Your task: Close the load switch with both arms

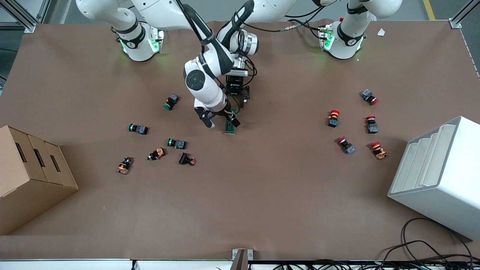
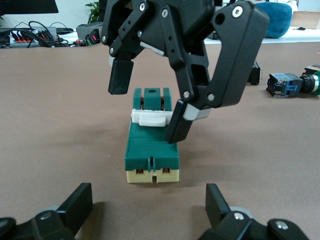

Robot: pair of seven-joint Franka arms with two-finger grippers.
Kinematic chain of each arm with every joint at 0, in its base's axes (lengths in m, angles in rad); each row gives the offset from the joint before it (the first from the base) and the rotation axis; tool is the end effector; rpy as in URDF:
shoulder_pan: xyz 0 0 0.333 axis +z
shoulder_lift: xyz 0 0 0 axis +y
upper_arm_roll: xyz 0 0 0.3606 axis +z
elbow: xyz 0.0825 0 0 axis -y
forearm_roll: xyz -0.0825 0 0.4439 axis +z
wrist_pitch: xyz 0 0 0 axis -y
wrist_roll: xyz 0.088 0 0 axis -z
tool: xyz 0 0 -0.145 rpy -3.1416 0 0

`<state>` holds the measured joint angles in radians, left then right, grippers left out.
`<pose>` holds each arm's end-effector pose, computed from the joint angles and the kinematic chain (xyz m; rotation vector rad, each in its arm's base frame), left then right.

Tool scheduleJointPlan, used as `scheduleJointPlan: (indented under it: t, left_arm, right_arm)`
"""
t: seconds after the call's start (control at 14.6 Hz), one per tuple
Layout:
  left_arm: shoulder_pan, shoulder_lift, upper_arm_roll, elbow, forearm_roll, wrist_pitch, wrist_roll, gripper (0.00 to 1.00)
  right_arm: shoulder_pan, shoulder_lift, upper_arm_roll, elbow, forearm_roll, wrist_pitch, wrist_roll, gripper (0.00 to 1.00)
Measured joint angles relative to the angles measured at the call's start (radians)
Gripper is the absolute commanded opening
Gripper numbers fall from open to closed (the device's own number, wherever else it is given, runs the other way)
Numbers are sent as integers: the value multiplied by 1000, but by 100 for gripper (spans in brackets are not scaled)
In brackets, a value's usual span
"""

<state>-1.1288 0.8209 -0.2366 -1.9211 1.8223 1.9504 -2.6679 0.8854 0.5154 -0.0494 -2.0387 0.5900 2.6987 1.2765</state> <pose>0.2235 -0.6112 0.0232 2.5617 -0.1479 1.6820 0.4564 0.4905 0.1506 -2.5581 1.3152 0.2310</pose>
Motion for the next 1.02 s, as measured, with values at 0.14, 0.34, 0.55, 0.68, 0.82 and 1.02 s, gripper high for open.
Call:
scheduleJointPlan:
  t: [0.14, 0.34, 0.55, 0.68, 0.82, 1.02]
  left_arm:
    - [0, 1, 0, 1, 0, -2, 5, 99]
    - [-4, 7, 0, 4, 0, -17, 7, 99]
    - [-12, 17, 0, 11, 0, -40, 7, 99]
    - [-13, 19, 0, 13, 0, -44, 7, 99]
    - [-13, 19, 0, 13, 0, -44, 7, 99]
    - [-14, 19, 0, 14, -3, -44, 7, 99]
  right_arm:
    - [1, 5, 0, 8, 1, 0, 14, 100]
    - [1, 22, 0, 31, 3, 0, 23, 100]
    - [0, 24, -4, 40, 7, -12, 31, 100]
    - [-7, 23, -5, 53, 15, -39, 32, 100]
    - [-16, 18, -6, 66, 15, -65, 33, 100]
    - [-42, 7, -12, 101, 15, -82, 32, 100]
